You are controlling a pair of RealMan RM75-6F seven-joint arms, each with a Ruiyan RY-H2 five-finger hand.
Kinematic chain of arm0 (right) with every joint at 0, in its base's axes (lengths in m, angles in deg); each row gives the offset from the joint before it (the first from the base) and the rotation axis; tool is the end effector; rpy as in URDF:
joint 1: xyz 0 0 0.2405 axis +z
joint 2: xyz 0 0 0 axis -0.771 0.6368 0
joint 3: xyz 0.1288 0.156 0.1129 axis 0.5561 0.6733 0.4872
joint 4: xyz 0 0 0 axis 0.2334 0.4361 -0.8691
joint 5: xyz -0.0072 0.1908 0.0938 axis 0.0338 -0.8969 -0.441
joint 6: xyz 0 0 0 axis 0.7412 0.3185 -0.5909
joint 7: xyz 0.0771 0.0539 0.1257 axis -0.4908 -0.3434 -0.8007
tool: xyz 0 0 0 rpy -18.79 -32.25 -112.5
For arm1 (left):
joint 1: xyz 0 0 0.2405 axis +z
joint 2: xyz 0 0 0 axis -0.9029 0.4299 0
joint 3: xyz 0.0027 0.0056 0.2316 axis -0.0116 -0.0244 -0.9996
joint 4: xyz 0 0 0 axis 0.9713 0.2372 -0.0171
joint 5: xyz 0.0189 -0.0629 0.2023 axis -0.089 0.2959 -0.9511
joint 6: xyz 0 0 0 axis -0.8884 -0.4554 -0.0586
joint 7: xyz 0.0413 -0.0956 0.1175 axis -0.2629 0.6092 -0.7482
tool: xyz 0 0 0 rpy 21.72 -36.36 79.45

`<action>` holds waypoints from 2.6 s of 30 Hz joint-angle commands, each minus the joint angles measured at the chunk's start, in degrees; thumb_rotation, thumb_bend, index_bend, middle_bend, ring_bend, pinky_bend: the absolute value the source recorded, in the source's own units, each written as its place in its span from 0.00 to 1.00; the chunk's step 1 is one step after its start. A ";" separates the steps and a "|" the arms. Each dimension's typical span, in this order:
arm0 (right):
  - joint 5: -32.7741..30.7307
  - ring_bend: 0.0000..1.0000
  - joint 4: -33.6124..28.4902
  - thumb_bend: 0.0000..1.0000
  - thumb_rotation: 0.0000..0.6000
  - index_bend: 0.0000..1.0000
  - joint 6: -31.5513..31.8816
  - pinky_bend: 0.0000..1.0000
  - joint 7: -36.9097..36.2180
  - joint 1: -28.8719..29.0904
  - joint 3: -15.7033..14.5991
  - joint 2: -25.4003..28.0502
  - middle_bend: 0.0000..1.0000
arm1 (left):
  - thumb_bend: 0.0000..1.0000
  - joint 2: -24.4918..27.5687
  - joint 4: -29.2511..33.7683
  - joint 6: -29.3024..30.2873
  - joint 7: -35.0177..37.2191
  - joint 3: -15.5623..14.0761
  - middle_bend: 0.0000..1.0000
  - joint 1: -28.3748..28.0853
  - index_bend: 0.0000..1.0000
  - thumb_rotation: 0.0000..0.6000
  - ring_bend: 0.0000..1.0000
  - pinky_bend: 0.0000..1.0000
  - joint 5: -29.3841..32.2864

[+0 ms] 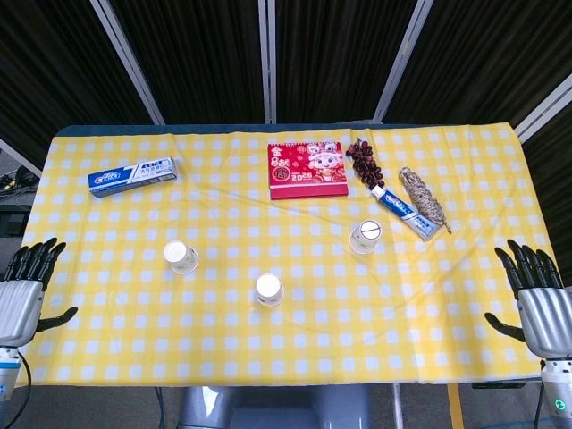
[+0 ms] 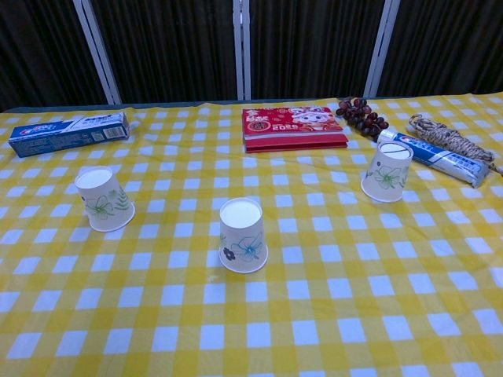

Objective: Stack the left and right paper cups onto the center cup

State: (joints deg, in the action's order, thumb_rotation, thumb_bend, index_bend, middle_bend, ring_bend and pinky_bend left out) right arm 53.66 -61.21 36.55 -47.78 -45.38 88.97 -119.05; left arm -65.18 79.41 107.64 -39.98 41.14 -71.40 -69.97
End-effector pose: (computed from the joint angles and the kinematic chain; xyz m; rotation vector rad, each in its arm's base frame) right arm -0.2679 -0.1981 0.1722 1.4242 -0.7646 0.8890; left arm -0.2692 0.1965 0.1347 -1.4256 -0.8915 -0.8617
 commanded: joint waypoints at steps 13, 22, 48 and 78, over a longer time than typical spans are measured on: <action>0.43 0.00 0.49 0.00 1.00 0.10 0.17 0.00 -0.49 0.27 0.16 -0.45 0.00 | 0.11 -0.29 -0.18 -0.10 0.57 -0.19 0.00 0.07 0.00 1.00 0.00 0.00 -0.81; -0.01 0.00 0.81 0.00 1.00 0.11 -0.08 0.00 -0.80 0.30 0.20 -0.43 0.00 | 0.11 -0.49 0.05 -2.26 -0.01 0.39 0.00 -1.18 0.00 1.00 0.00 0.00 0.17; 0.07 0.00 1.35 0.00 1.00 0.16 1.18 0.00 -5.56 -0.38 0.42 0.63 0.00 | 0.12 -1.89 0.94 -34.37 -15.99 10.04 0.02 -27.37 0.23 1.00 0.09 0.21 19.99; -0.26 0.00 1.83 0.00 1.00 0.17 2.49 0.00 -9.89 -0.95 1.10 1.62 0.00 | 0.15 -14.73 -8.00 -34.10 -29.82 4.04 0.10 -38.72 0.33 1.00 0.14 0.25 41.16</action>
State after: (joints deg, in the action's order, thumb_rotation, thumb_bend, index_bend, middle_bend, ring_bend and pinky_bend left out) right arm 53.40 -59.38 39.04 -57.68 -46.33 90.07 -117.43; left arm -79.80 71.57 73.31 -69.81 45.32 -110.12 -28.81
